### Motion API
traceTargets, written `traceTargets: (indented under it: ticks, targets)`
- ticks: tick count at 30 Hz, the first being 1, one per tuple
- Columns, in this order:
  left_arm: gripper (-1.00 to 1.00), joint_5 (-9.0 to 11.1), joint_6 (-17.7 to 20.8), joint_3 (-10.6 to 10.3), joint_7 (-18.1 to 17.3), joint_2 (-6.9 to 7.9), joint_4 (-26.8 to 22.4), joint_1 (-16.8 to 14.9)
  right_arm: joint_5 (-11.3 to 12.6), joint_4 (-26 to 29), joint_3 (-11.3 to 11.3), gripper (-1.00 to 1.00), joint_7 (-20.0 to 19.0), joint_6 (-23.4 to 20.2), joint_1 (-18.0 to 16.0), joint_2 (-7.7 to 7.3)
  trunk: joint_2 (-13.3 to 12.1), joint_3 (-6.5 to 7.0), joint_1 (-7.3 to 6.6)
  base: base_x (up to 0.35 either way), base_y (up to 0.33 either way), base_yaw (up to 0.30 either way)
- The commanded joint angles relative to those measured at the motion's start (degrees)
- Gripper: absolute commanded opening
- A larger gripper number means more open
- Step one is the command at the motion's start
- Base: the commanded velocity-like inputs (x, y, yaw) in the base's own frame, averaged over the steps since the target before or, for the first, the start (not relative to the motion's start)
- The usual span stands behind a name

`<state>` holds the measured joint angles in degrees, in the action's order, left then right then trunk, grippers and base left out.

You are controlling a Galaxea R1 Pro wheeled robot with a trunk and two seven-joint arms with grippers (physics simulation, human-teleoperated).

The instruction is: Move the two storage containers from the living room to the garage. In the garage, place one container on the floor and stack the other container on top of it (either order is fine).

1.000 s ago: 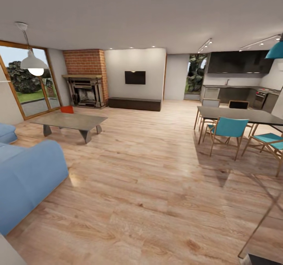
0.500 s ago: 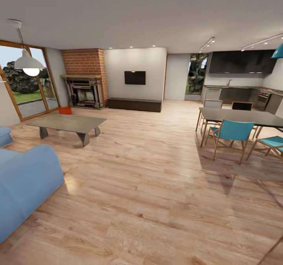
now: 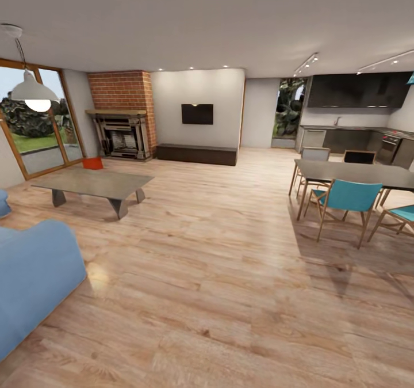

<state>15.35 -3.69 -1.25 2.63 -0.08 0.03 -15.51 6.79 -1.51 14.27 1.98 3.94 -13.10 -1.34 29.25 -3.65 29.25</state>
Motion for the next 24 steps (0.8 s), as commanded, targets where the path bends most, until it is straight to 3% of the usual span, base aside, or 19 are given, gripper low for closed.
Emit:
traceTargets:
  ticks: [1,7,12,24]
  targets:
    - [1.0,0.29,-0.28,-0.15,0.12,-0.01,0.04,-0.05,0.59,-0.16,0.49,1.0,0.04,0.32,-0.08,0.02,0.09,-0.11,0.05,0.324,0.0,0.0]
    - [1.0,0.27,-0.47,-0.15,0.13,-0.01,0.05,-0.05,0.59,-0.16,0.49,1.0,0.04,0.36,-0.08,0.02,0.09,-0.11,0.05,0.324,0.0,0.0]
    - [1.0,0.22,4.31,-0.15,-0.05,-0.01,-0.02,-0.05,0.61,-0.16,0.49,1.0,0.04,0.37,-0.08,0.02,0.09,-0.11,0.05,0.324,0.0,0.0]
    - [1.0,0.21,5.18,-0.15,-0.09,-0.01,-0.03,-0.05,0.68,-0.16,0.45,1.0,0.04,0.29,-0.08,0.13,0.09,-0.11,0.05,0.324,0.0,0.0]
